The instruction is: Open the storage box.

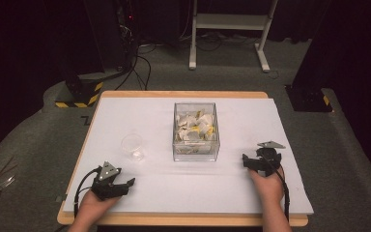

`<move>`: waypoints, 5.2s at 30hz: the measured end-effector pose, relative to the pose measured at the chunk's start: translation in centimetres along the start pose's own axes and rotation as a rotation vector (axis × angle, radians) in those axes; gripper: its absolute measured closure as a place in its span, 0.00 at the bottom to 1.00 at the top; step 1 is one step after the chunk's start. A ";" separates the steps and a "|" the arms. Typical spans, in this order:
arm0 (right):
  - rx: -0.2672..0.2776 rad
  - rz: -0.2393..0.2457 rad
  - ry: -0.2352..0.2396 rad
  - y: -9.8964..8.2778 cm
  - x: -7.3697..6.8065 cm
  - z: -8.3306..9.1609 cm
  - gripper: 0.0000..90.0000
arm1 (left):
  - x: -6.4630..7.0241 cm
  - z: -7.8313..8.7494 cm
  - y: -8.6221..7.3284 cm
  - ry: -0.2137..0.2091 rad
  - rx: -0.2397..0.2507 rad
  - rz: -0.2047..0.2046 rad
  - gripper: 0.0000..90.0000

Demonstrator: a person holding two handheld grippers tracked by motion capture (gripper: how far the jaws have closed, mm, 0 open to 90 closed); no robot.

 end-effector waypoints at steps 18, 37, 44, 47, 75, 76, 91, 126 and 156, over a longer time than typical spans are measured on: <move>0.029 0.032 -0.023 0.3 0.3 1.5 0.13 | 0.0 0.0 0.0 -0.006 -0.001 -0.002 0.32; 0.098 0.047 0.061 0.5 -1.4 3.0 0.11 | 0.0 0.0 0.0 -0.007 0.000 0.000 0.32; 0.111 0.035 0.126 0.6 -2.4 3.6 0.11 | 0.0 0.0 0.0 -0.007 -0.003 -0.001 0.31; 0.110 0.050 0.142 0.7 -3.0 4.0 0.11 | 0.0 0.0 0.0 -0.011 -0.003 -0.002 0.31; 0.214 0.139 0.279 1.8 -9.6 6.9 0.16 | 0.0 0.0 0.0 -0.014 -0.006 -0.005 0.30; 0.214 0.139 0.291 1.8 -10.1 7.1 0.16 | 0.0 0.0 0.0 -0.014 -0.005 -0.005 0.30; 0.261 0.150 0.340 1.9 -12.3 8.1 0.25 | 0.0 0.0 0.0 -0.015 -0.006 -0.005 0.30; 0.296 0.185 0.340 2.2 -16.0 6.8 0.49 | 0.0 0.0 0.0 -0.016 -0.008 -0.012 0.29; 0.324 0.185 0.396 4.6 -16.6 4.8 0.57 | 0.0 0.0 0.0 -0.017 -0.008 -0.011 0.29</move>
Point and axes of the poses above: each handheld gripper's, and its own axes: z roughly backward along the jaws, y roughly out of its top, x roughly to its right, the point moved 6 cm from there along -z, roughly forward along the jaws, and after that the axes turned 3 degrees about -y, right-handed, at the moved point
